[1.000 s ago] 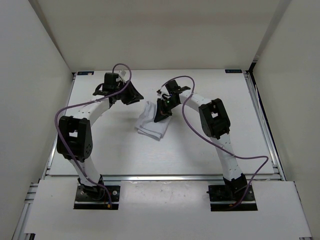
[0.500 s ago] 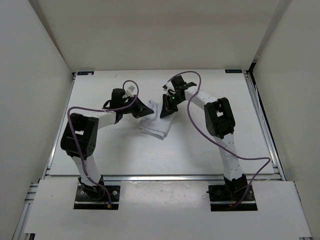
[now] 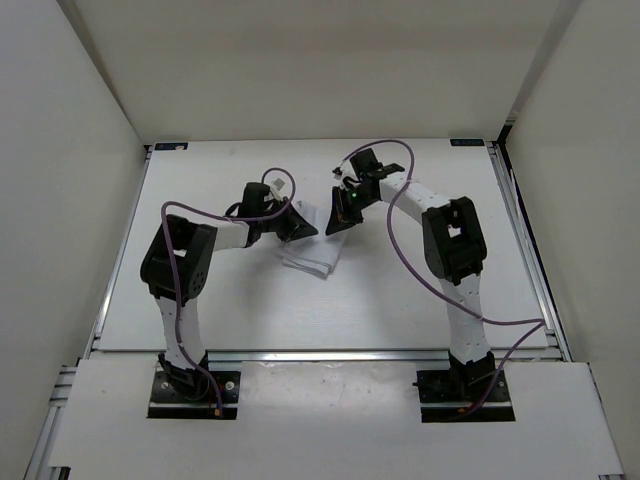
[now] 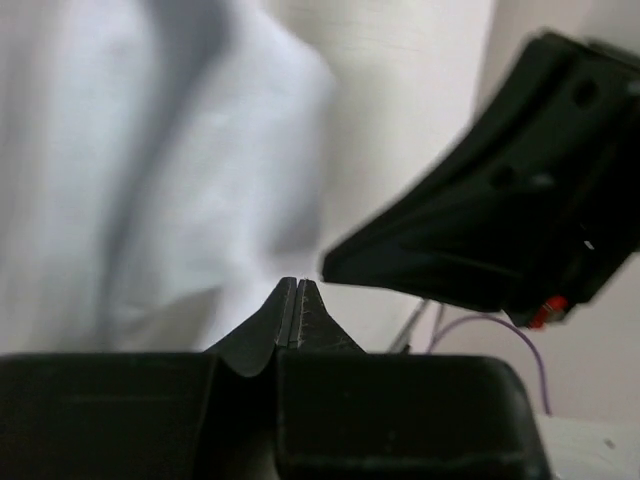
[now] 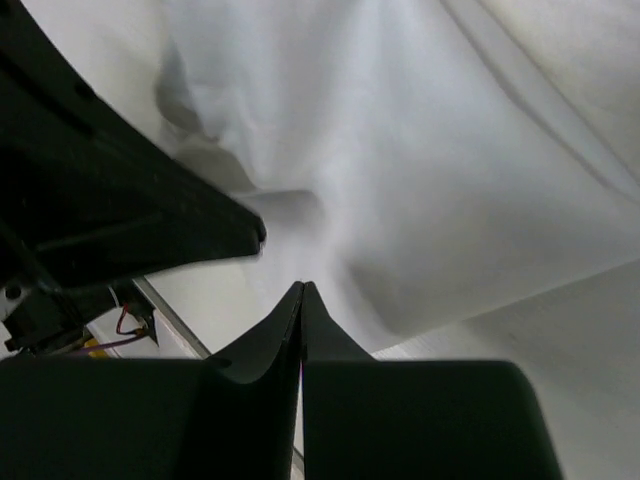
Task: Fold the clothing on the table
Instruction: Fold the skirt
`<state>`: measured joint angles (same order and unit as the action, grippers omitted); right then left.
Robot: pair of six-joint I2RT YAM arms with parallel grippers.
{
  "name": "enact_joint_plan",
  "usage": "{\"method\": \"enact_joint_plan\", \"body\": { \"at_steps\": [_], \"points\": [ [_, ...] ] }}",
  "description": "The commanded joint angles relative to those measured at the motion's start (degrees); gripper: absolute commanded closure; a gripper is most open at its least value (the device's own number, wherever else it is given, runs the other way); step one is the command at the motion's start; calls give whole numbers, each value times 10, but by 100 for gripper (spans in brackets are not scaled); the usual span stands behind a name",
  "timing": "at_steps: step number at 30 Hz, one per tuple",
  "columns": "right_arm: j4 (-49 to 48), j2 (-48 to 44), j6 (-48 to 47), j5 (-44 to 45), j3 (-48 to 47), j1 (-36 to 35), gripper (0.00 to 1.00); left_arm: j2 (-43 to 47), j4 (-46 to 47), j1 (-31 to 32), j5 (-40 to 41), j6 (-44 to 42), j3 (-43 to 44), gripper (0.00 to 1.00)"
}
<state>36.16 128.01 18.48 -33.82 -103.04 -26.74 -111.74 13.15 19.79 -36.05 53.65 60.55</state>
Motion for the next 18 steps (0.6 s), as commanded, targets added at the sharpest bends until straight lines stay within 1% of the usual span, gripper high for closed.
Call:
{"method": "enact_joint_plan", "body": {
  "at_steps": [1,6,11,13,18],
  "points": [
    [-8,-6,6,-12,20,-1,100,-3,-37,-5,53,-52,7,100],
    [4,18,5,-9,21,3,100,-18,-113,4,131,-134,26,100],
    [25,43,-7,-2,18,1,100,-18,-125,-5,150,-148,31,100],
    [28,55,-10,3,20,1,100,-17,-126,-19,144,-148,28,100],
    [29,55,-17,20,54,-4,100,2,-122,-45,143,-145,22,100]
  ]
}}
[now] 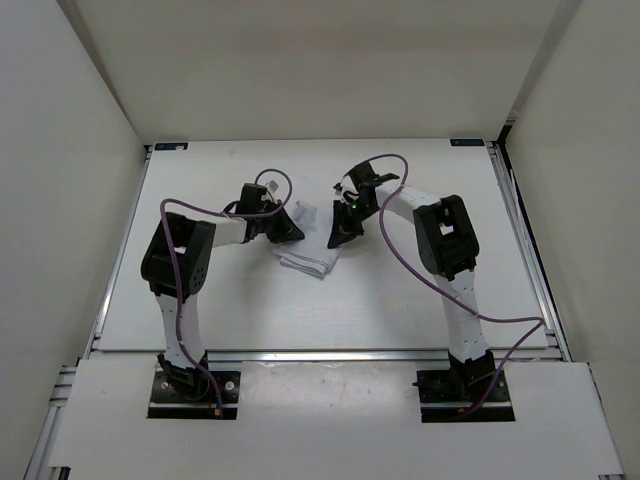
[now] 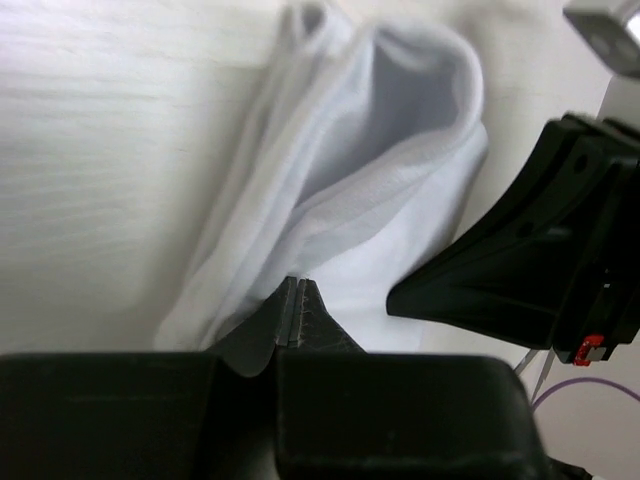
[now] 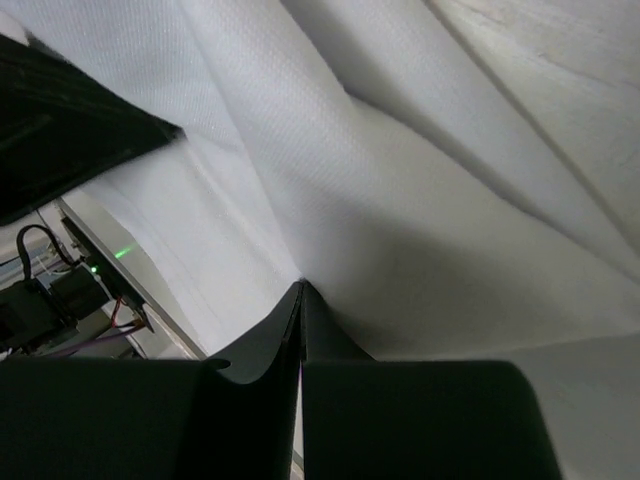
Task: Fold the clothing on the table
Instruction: Fold the skirt
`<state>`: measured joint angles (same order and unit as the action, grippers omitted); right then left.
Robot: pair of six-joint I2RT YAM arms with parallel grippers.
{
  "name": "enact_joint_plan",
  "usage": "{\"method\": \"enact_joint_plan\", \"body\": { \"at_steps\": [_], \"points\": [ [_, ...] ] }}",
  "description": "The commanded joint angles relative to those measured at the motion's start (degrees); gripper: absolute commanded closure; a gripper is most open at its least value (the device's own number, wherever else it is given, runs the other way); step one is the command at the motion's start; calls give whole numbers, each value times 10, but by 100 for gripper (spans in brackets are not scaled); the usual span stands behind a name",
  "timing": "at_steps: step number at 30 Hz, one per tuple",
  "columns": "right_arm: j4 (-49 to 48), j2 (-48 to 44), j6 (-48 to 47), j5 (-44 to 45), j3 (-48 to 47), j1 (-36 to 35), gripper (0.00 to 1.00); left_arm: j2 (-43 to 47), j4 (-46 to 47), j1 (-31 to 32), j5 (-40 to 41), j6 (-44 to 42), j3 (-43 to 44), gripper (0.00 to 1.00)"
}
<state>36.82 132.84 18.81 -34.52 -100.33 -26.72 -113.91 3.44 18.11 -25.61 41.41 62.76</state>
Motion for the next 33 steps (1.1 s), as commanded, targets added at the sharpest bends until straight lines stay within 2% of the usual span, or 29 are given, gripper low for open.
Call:
{"method": "enact_joint_plan", "body": {
  "at_steps": [1,9,18,23,25,28,33],
  "points": [
    [19,3,-18,31,36,0,100,19,-22,-35,37,-20,1,100],
    [13,-13,-25,32,62,8,100,47,-13,-69,28,-13,-15,100],
    [20,-58,-26,17,8,16,100,115,14,-89,-61,39,-5,100],
    [19,-139,-29,20,-1,21,79,183,-3,-96,-67,20,-60,99],
    [18,-179,-27,25,22,29,71,227,-33,-91,-46,-4,-83,93],
    [-7,-269,-9,23,95,57,56,284,-101,-69,-6,-57,-119,85],
    [-53,-394,10,22,288,125,52,359,-204,-27,91,-132,-158,66]
  ]
}}
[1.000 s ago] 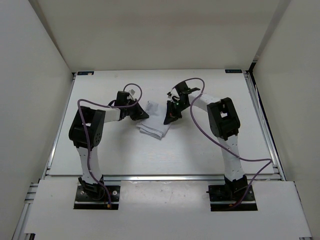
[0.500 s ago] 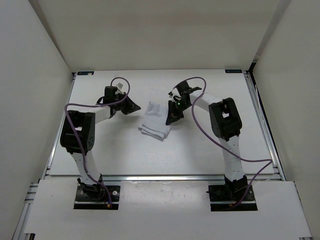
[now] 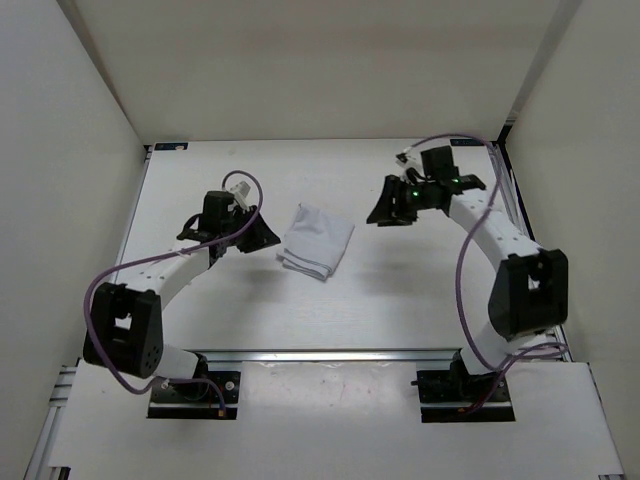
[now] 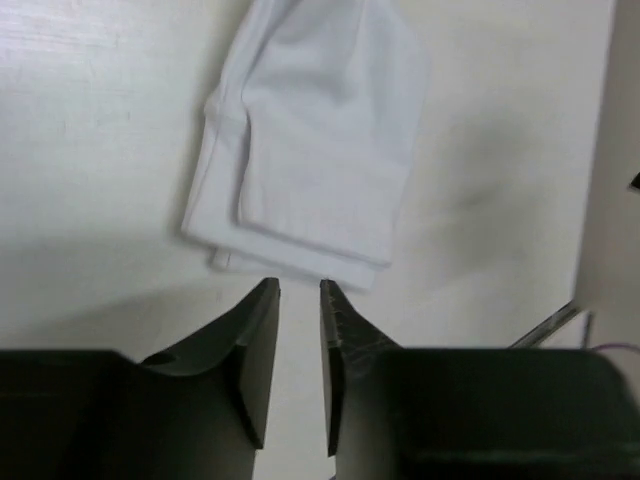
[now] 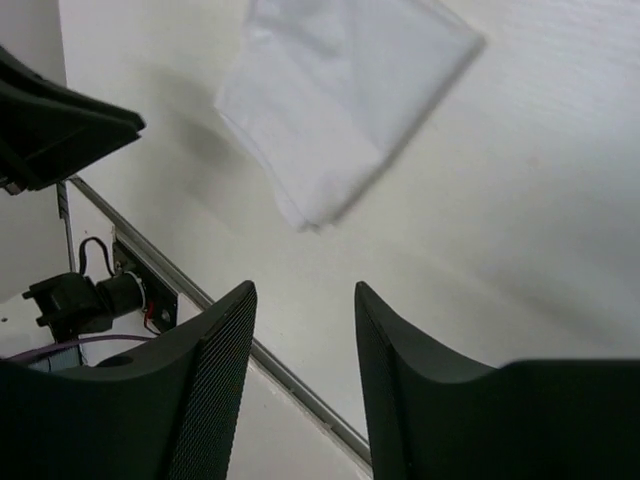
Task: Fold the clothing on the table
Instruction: Fold the skirt
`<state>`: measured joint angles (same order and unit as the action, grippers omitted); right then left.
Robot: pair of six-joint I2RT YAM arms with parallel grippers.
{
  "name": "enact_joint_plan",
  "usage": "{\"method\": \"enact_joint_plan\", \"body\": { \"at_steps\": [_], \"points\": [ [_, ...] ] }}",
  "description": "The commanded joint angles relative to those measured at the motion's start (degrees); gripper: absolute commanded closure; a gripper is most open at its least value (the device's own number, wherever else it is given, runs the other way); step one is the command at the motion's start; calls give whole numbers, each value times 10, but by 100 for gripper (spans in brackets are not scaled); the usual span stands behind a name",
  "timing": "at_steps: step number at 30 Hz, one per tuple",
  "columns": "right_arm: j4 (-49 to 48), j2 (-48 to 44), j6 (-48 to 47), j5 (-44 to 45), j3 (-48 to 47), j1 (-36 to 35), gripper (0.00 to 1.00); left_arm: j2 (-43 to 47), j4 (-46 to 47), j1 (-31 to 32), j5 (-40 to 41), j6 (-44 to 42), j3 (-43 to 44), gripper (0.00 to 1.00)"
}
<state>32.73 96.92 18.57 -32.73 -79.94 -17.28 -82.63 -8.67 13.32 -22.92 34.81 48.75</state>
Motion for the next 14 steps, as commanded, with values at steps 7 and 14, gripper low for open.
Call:
{"method": "enact_joint_plan", "body": {
  "at_steps": [7,14],
  "points": [
    [-43,-165,22,-1,259,90,47,126,-110,3,78,-69,-84,59],
    [-20,-161,11,32,257,60,47,143,-125,2,82,-90,-87,60]
  ]
}}
